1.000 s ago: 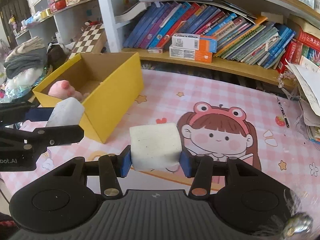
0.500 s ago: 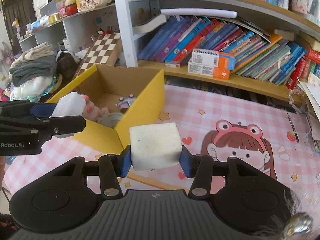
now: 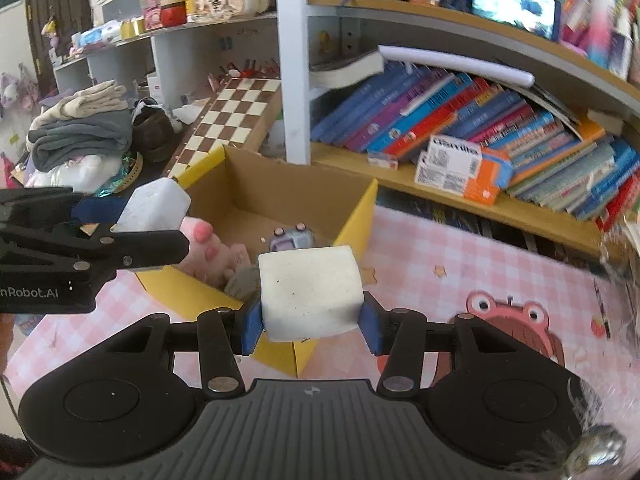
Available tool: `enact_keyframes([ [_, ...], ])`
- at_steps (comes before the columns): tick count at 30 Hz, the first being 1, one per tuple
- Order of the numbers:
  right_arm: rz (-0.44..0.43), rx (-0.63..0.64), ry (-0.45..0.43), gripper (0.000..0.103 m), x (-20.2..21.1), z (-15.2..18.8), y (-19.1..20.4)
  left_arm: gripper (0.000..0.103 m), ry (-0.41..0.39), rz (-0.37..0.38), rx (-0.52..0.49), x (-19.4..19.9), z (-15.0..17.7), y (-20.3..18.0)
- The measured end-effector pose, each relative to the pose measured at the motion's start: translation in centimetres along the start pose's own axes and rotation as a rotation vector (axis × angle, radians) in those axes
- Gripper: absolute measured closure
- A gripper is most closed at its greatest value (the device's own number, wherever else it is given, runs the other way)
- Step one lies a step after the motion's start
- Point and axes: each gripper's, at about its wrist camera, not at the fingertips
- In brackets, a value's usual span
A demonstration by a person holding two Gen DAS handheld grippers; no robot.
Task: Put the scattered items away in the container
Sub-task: 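Lift the charger and eraser block and carry both over the yellow box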
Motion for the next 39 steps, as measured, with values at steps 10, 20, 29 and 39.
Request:
enact_keyframes([
  [10, 0.003, 0.101, -0.017, 0.057, -2.6, -3.7, 2.0, 0.041, -0.023, -0.019, 0.007, -1.4, -2.0, 4.1],
  [20, -0.026, 0.205, 0.005, 0.057, -7.5, -6.8, 3.4, 0.041, 0.019, -0.049, 0.014, -4.9, -2.9, 7.5],
  [29, -0.04, 0.307, 0.056, 0.057, -13.0, -8.6, 4.7, 0.041, 0.096, -0.087, -0.042, -8.9, -3.0, 9.4],
  [39, -0.066, 0.436, 0.106, 0.057, -18.3, -9.6, 5.3, 0.041, 0.191, -0.123, -0.106, -11.6, -2.4, 11.1],
])
Point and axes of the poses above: each gripper's, at about its wrist camera, not at the fingertips, and x roughly against the way its jaws point, y to its left, z to its underside, and after that the axes turned 7 degrees about z, right-handed
